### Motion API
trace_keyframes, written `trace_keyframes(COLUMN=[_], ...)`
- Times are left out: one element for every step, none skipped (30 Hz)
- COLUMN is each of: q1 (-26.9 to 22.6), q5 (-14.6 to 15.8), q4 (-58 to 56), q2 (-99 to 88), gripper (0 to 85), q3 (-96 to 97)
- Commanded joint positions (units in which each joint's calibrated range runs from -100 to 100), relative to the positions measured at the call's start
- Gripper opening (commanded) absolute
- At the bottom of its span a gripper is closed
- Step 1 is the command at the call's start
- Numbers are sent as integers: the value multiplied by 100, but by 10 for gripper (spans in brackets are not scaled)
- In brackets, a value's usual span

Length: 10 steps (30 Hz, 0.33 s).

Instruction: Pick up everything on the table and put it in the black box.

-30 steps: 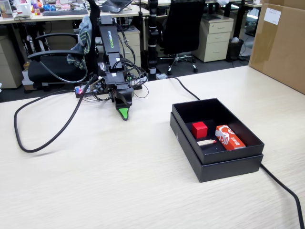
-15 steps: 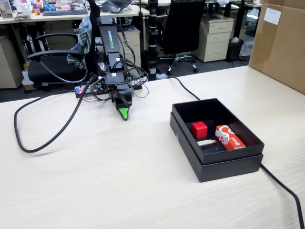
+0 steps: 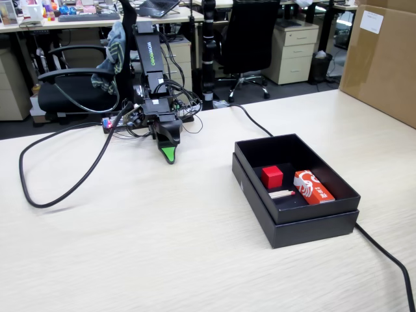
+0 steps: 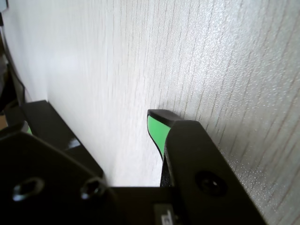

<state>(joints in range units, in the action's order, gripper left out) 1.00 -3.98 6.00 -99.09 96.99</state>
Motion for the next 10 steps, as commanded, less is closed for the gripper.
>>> trace_keyframes(q1=[0, 0, 0, 0, -5, 0, 0, 0, 0, 0], q5=[-20, -20, -20, -20, -20, -20, -20, -20, -20, -20], q4=[-155, -155, -155, -155, -155, -155, -155, -155, -155, -155], q2=[47, 47, 47, 47, 47, 47, 47, 47, 47, 36], gripper=[488, 488, 488, 488, 488, 488, 488, 488, 488, 488], q3=[84, 84, 84, 84, 84, 84, 84, 84, 84, 84])
